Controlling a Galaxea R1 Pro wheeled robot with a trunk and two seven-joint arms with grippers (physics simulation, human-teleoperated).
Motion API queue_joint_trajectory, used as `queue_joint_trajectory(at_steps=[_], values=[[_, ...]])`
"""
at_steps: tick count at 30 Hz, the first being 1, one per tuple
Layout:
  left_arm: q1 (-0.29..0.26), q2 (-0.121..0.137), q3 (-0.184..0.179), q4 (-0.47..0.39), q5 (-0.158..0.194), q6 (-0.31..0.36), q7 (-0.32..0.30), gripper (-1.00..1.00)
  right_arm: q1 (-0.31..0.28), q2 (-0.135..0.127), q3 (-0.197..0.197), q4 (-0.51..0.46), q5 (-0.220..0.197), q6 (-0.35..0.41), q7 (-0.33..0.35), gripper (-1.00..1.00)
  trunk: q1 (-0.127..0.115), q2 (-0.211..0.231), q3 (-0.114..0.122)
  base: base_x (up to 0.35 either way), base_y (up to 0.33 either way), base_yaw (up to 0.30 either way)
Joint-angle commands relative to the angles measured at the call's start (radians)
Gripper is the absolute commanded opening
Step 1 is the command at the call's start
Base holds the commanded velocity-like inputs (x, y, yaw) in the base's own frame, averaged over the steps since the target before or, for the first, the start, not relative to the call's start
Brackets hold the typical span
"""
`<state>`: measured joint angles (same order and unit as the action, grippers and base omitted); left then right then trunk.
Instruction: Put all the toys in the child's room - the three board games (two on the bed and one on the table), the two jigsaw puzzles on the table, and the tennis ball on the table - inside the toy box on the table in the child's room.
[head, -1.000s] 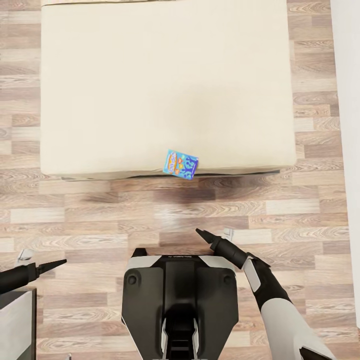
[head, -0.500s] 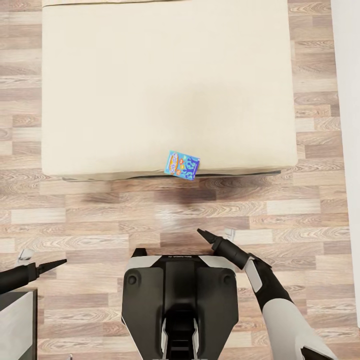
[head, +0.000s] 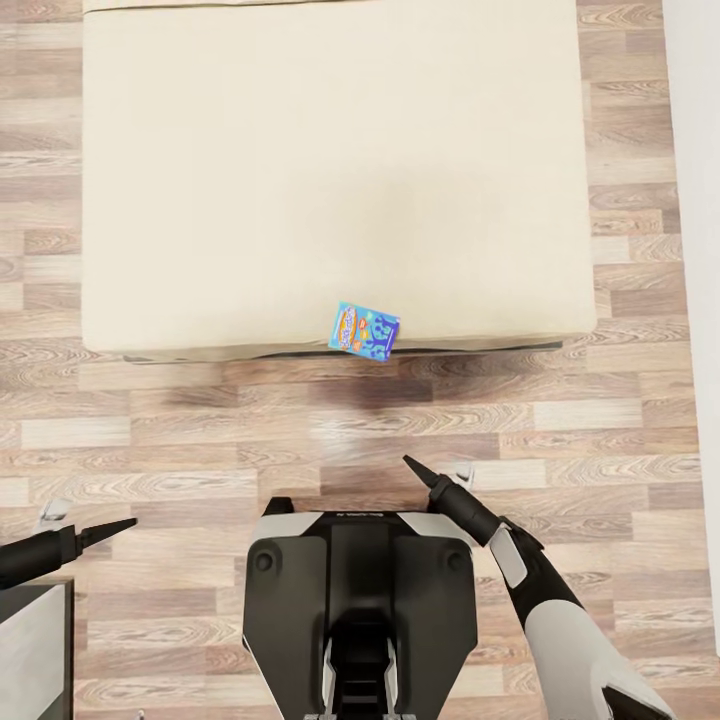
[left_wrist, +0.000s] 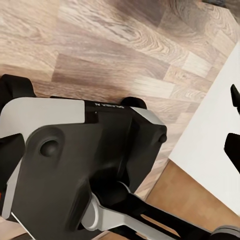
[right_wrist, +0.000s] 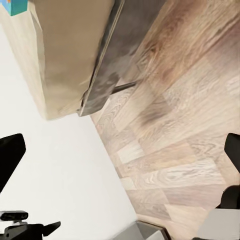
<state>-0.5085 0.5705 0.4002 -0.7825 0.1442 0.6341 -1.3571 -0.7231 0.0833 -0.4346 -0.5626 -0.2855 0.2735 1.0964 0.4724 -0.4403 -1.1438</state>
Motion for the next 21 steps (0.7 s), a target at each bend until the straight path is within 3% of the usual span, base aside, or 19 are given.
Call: queue_joint_trajectory(at_steps=[1, 13, 18, 21], values=[[0.000, -0.001, 0.000, 0.000, 0.002, 0.011, -0.003, 1.00, -0.001, 0.001, -0.006, 0.001, -0.003, 0.009, 0.005, 1.00, 0.004, -0.009, -0.004, 0.000, 0.000, 0.000], [0.000, -0.006, 0.000, 0.000, 0.003, 0.016, -0.004, 1.00, 0.001, 0.006, 0.028, 0.001, 0.007, -0.084, -0.003, 1.00, 0.050, -0.093, -0.042, 0.000, 0.000, 0.000], [0.000, -0.006, 0.000, 0.000, 0.003, 0.017, -0.004, 1.00, 0.002, 0.015, 0.027, 0.007, -0.011, -0.112, -0.001, 1.00, 0.070, -0.128, -0.057, 0.000, 0.000, 0.000], [-0.001, -0.006, 0.000, 0.000, 0.003, 0.018, -0.004, 1.00, 0.002, 0.018, 0.015, 0.010, -0.059, -0.117, 0.003, 1.00, 0.081, -0.149, -0.067, 0.000, 0.000, 0.000]])
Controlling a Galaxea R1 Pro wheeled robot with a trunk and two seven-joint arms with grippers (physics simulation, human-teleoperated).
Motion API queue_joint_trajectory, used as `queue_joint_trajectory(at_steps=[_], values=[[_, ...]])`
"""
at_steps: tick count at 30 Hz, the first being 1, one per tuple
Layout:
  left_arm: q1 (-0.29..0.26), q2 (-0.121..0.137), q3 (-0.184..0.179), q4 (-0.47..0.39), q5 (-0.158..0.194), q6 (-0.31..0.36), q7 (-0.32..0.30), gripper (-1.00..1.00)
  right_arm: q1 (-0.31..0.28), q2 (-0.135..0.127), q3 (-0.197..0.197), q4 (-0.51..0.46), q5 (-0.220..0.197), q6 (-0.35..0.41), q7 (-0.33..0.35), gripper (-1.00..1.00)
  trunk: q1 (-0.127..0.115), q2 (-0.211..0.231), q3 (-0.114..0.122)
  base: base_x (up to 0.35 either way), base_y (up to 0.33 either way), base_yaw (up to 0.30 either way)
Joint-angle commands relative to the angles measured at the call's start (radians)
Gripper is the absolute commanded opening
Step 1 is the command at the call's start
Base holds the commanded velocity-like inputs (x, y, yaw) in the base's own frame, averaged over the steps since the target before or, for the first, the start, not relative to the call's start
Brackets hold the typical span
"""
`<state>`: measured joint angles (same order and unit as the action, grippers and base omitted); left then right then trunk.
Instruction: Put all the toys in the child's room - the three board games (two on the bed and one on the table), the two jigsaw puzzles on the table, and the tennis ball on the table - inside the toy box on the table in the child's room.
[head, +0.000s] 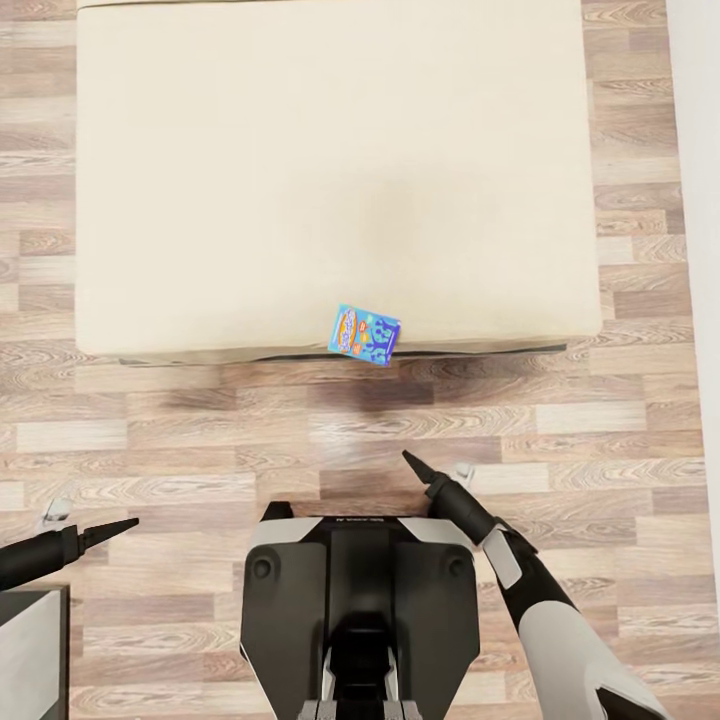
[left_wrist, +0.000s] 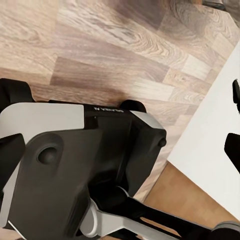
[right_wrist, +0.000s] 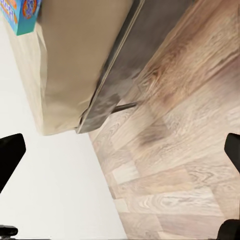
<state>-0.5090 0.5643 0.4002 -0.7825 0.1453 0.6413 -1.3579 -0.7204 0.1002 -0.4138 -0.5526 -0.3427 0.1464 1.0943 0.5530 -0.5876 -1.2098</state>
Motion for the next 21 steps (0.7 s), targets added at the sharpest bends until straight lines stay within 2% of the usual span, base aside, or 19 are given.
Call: queue_joint_trajectory(at_steps=[1, 2, 5, 6, 11, 14, 21], values=[[0.000, 0.000, 0.000, 0.000, 0.002, 0.011, -0.003, 1.00, 0.000, 0.002, -0.008, 0.000, -0.020, 0.010, 0.006, 1.00, 0.004, -0.008, -0.004, 0.000, 0.000, 0.000], [0.000, 0.000, 0.000, 0.000, 0.002, 0.011, -0.003, 1.00, 0.001, 0.003, -0.011, 0.001, -0.062, 0.010, 0.009, 1.00, 0.008, -0.015, -0.007, 0.000, 0.000, 0.000], [0.000, 0.000, 0.000, 0.000, 0.002, 0.011, -0.003, 1.00, 0.002, 0.004, -0.013, 0.005, -0.128, 0.010, 0.014, 1.00, 0.020, -0.036, -0.016, 0.000, 0.000, 0.000], [0.000, 0.000, 0.000, 0.000, 0.002, 0.011, -0.003, 1.00, 0.002, 0.004, -0.015, 0.013, -0.169, 0.009, 0.017, 1.00, 0.023, -0.043, -0.020, 0.000, 0.000, 0.000], [0.000, 0.000, 0.000, 0.000, 0.002, 0.011, -0.003, 1.00, 0.002, 0.006, -0.013, 0.032, -0.257, 0.004, 0.039, 1.00, 0.043, -0.078, -0.035, 0.000, 0.000, 0.000], [0.000, 0.000, 0.000, 0.000, 0.002, 0.011, -0.003, 1.00, 0.002, 0.007, -0.009, 0.035, -0.273, 0.003, 0.056, 1.00, 0.054, -0.099, -0.045, 0.000, 0.000, 0.000], [0.000, 0.002, 0.000, 0.000, 0.002, 0.011, -0.004, 1.00, -0.002, 0.010, 0.059, 0.037, -0.290, 0.004, 0.080, 1.00, 0.081, -0.148, -0.067, 0.000, 0.000, 0.000]])
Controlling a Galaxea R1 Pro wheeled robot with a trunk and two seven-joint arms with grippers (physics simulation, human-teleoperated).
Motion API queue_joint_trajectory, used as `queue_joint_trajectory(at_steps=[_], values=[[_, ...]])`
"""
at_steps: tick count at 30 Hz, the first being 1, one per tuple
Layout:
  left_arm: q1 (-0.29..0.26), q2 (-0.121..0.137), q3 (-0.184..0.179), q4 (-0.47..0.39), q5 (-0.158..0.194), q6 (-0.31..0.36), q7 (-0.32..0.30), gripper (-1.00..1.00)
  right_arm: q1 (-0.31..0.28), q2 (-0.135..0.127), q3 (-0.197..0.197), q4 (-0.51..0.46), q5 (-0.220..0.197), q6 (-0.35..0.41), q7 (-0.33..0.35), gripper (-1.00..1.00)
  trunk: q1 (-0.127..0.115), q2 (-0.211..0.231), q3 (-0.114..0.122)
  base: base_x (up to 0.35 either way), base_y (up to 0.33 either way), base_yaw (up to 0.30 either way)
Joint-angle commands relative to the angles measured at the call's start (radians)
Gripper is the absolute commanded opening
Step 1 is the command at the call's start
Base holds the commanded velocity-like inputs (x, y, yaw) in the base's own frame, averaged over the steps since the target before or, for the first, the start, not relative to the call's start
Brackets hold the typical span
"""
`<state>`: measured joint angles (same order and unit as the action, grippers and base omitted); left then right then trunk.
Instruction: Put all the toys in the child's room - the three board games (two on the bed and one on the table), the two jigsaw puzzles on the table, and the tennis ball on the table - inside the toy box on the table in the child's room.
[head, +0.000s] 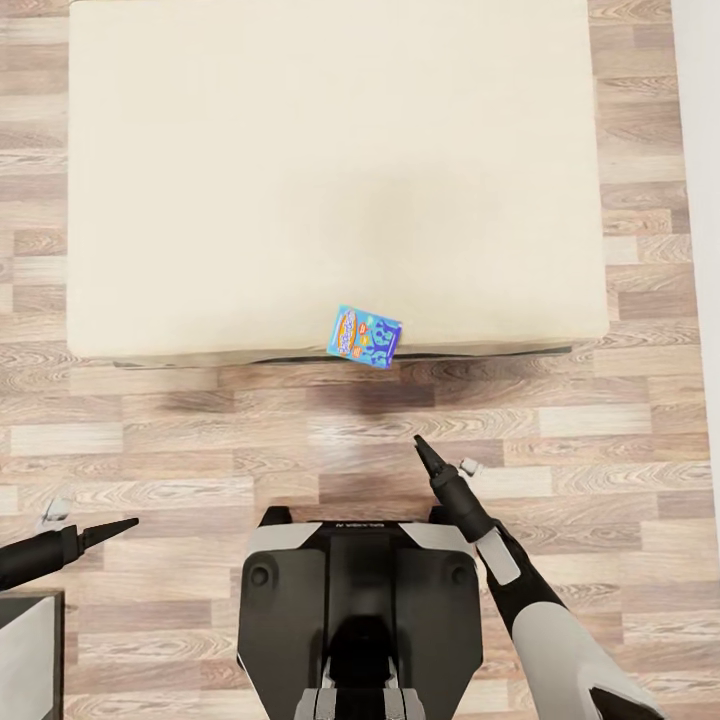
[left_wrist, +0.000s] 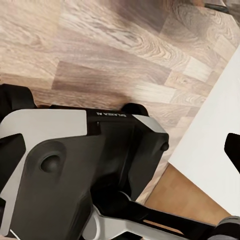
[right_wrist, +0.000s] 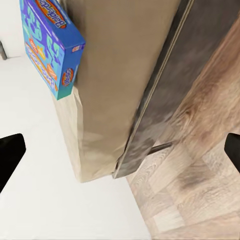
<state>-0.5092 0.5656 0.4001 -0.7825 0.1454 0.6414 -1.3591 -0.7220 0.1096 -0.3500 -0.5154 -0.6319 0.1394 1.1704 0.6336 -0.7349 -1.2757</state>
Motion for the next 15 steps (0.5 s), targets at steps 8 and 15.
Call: queue_joint_trajectory(at_steps=[8, 15], values=[[0.000, 0.000, 0.000, 0.000, 0.002, 0.011, -0.003, 1.00, -0.006, 0.029, 0.023, -0.004, -0.031, 0.015, 0.018, 1.00, 0.031, -0.057, -0.026, 0.000, 0.000, 0.000], [0.000, 0.000, 0.000, 0.000, 0.002, 0.011, -0.006, 1.00, -0.013, 0.061, 0.028, -0.015, -0.087, 0.012, 0.051, 1.00, 0.058, -0.106, -0.048, 0.000, 0.000, 0.000]])
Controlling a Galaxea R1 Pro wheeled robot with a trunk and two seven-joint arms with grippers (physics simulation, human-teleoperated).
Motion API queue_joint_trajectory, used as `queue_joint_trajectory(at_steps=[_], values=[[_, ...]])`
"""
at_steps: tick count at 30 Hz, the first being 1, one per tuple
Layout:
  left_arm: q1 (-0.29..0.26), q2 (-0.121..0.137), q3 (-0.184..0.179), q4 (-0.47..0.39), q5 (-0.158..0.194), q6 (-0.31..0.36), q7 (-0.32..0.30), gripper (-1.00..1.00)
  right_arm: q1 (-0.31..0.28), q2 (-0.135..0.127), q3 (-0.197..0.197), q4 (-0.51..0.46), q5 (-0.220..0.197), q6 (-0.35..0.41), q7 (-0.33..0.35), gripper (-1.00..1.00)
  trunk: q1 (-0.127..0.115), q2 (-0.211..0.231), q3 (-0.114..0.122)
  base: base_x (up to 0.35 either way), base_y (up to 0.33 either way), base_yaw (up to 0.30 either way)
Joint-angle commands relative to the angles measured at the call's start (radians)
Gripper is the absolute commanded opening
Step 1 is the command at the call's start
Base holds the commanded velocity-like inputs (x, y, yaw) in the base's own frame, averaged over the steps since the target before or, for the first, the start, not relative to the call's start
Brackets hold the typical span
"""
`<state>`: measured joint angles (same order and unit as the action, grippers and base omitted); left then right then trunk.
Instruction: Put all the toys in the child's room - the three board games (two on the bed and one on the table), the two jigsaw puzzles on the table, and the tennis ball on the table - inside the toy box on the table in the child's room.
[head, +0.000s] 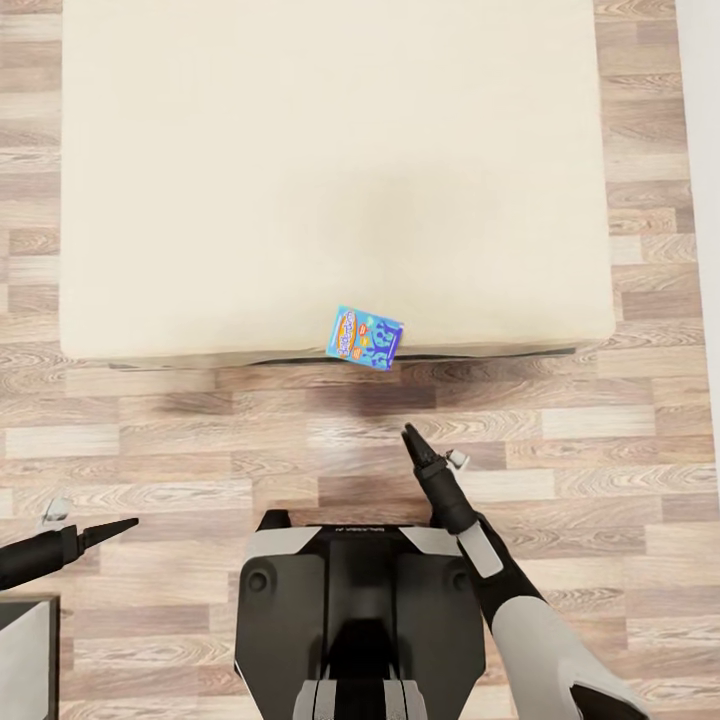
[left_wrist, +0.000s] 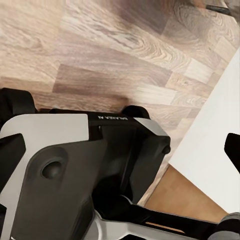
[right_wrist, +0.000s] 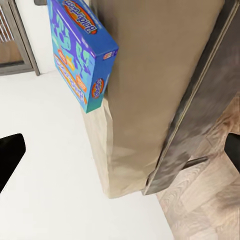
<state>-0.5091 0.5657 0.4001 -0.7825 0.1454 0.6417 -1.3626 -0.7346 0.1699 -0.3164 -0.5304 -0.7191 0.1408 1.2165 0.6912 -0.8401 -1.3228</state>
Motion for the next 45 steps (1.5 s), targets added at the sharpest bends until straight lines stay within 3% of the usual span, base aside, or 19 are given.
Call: queue_joint_trajectory(at_steps=[1, 8, 17, 22, 32, 37, 45], values=[[0.000, 0.000, 0.000, 0.000, 0.002, 0.011, -0.003, 1.00, -0.001, 0.002, -0.005, -0.002, -0.002, 0.010, 0.007, 1.00, 0.004, -0.008, -0.004, 0.000, 0.000, 0.000], [0.000, 0.000, 0.000, 0.000, 0.002, 0.017, -0.006, 1.00, -0.004, 0.005, -0.004, -0.007, -0.008, 0.014, 0.045, 1.00, 0.031, -0.057, -0.026, 0.000, 0.000, 0.000], [0.000, 0.000, 0.000, 0.000, 0.002, 0.031, -0.023, 1.00, -0.026, 0.005, -0.003, -0.037, -0.009, 0.019, 0.110, 1.00, 0.031, -0.057, -0.026, 0.000, 0.000, 0.000], [0.000, 0.000, 0.000, 0.000, 0.002, 0.033, -0.026, 1.00, -0.031, 0.005, -0.002, -0.041, -0.010, 0.019, 0.120, 1.00, 0.031, -0.057, -0.026, 0.000, 0.000, 0.000], [0.000, 0.000, 0.000, 0.000, 0.002, 0.033, -0.027, 1.00, -0.049, 0.005, -0.001, -0.042, -0.008, 0.017, 0.126, 1.00, 0.069, -0.127, -0.057, 0.000, 0.000, 0.000], [0.000, 0.000, 0.000, 0.000, 0.002, 0.033, -0.028, 1.00, -0.051, 0.005, -0.001, -0.041, -0.009, 0.017, 0.127, 1.00, 0.069, -0.127, -0.057, 0.000, 0.000, 0.000], [0.000, 0.000, 0.000, 0.000, 0.002, 0.033, -0.028, 1.00, -0.051, -0.002, -0.001, -0.035, -0.009, 0.015, 0.126, 1.00, 0.100, -0.183, -0.082, 0.000, 0.000, 0.000]])
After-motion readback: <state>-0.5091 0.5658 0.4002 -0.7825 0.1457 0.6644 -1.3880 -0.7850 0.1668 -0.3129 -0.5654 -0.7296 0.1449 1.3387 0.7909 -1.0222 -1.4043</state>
